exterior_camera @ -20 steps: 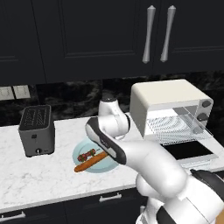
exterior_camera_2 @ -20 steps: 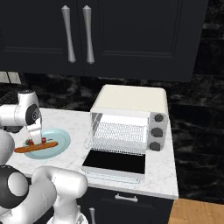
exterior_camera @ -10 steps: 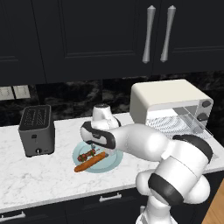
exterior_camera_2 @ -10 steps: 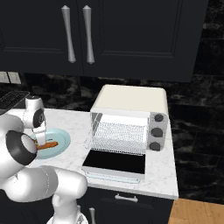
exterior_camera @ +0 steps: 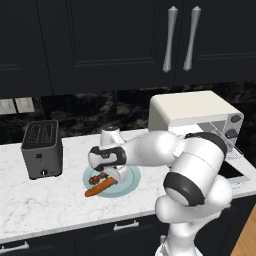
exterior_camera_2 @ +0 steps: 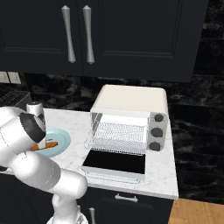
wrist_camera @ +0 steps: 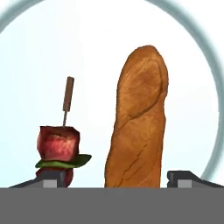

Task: Pick up the kebab skewer and baguette bread, and place them inside the toaster oven. Close the toaster oven door and start by setting the timer.

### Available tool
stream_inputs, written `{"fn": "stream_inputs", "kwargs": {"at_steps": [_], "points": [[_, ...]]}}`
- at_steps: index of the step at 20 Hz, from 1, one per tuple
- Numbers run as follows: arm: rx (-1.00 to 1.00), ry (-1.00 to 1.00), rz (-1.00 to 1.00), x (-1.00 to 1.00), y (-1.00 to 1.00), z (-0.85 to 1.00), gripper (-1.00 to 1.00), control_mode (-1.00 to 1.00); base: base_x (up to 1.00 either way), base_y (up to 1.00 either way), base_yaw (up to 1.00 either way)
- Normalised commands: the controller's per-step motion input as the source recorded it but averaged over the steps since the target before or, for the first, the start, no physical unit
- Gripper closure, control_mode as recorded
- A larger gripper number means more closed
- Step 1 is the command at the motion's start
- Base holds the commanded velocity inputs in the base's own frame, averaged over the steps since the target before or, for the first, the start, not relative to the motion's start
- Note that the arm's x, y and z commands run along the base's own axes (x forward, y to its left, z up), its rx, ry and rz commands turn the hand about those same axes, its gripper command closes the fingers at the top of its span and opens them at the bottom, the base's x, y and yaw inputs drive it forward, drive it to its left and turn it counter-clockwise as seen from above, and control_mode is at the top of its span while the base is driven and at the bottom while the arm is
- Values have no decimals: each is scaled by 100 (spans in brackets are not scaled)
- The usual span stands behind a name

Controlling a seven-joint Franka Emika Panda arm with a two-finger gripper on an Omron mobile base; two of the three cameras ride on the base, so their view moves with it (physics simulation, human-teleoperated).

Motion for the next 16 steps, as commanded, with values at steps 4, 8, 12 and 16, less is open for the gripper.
{"fn": "stream_inputs", "kwargs": {"at_steps": [4, 8, 12, 16], "points": [[0, 0, 0, 2, 2, -23, -100, -100, 0, 0, 0], [0, 0, 0, 0, 2, -31, -100, -100, 0, 0, 0], [0, 0, 0, -9, 0, -31, -100, -100, 0, 0, 0], [3, 0, 0, -61, -2, -28, -100, -100, 0, 0, 0]]}}
